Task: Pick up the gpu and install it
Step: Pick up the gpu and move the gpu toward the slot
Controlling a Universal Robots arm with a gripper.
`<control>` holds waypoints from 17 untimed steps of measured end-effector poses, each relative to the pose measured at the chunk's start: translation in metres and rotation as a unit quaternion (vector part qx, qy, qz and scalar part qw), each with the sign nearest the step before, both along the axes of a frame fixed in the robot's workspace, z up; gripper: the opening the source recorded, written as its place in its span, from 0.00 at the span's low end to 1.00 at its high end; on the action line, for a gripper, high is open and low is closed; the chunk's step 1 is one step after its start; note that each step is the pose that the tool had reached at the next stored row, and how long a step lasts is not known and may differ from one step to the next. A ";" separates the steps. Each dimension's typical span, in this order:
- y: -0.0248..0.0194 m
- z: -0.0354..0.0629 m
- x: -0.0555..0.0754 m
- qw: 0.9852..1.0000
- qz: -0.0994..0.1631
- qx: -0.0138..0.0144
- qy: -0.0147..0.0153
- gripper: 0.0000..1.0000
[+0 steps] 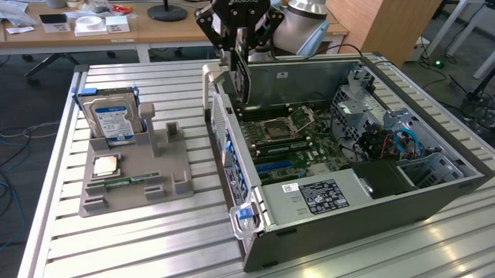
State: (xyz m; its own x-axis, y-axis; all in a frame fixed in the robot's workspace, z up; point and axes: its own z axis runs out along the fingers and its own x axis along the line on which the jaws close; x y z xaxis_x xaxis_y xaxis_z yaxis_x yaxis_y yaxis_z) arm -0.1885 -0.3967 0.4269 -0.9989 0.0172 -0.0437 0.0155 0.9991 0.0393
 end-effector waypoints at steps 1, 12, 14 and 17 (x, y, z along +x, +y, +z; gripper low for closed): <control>0.0000 0.0000 0.002 1.000 0.000 0.000 0.000 0.26; 0.0000 0.0000 0.011 1.000 0.000 0.000 0.000 0.26; 0.0000 0.0000 0.011 1.000 0.000 0.000 0.000 0.26; 0.0000 0.0000 0.011 1.000 0.000 0.000 0.000 0.26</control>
State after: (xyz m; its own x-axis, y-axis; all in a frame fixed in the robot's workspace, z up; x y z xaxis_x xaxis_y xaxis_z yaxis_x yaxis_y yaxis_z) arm -0.1770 -0.3967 0.4270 -0.9989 0.0171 -0.0438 0.0154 0.9991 0.0393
